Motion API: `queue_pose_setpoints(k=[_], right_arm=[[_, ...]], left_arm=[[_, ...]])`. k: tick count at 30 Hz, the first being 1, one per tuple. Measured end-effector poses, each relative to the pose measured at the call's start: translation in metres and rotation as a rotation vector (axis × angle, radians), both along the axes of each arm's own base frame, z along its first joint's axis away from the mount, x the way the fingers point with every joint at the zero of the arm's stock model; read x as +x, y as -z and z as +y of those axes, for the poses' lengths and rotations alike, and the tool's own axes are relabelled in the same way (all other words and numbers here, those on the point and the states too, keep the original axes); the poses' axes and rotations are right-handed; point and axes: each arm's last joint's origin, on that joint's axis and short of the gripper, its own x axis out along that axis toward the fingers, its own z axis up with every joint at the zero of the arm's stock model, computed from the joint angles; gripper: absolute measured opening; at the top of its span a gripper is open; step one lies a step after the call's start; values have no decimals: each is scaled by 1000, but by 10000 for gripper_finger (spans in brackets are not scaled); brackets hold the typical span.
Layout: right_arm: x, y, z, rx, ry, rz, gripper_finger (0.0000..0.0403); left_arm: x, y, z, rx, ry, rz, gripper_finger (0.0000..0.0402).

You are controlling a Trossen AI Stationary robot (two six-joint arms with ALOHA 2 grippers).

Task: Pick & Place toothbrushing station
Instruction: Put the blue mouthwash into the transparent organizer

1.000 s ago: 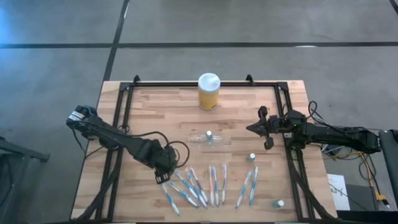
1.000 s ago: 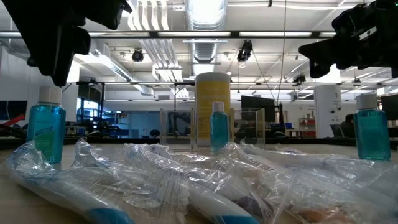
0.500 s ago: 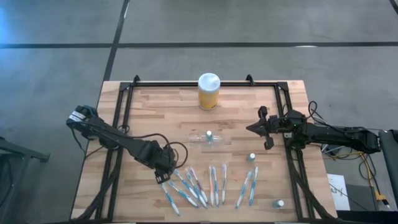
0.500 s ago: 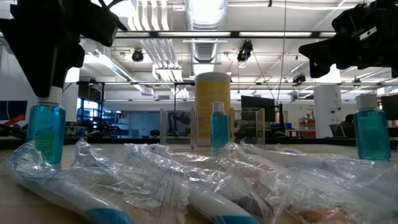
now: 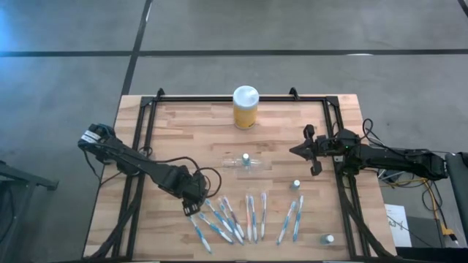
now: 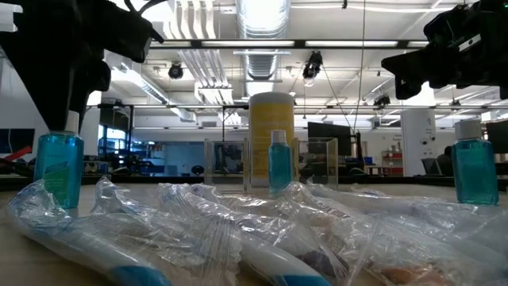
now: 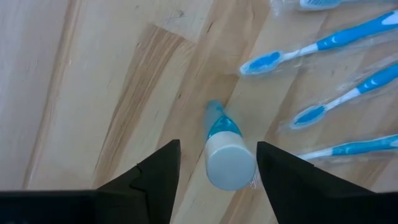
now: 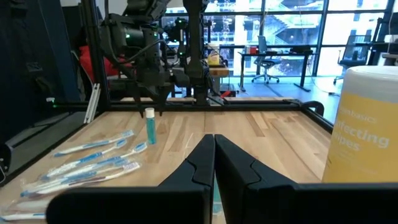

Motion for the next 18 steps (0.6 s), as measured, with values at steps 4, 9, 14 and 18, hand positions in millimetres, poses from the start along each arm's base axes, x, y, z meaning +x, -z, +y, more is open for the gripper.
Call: queue_pose_setpoints(k=[4,9,14,18], right_arm=[[0,0,0,0,0,0,8],[0,0,0,-1,2,0,8],[0,0,0,-2,5,-1,8],[0,0,0,-3,6,-1,8]], left_arm=[[0,0,0,2,11,0,189],[0,0,0,3,17,0,135],[0,0,0,5,31,-1,97],[0,0,0,1,62,3,97]])
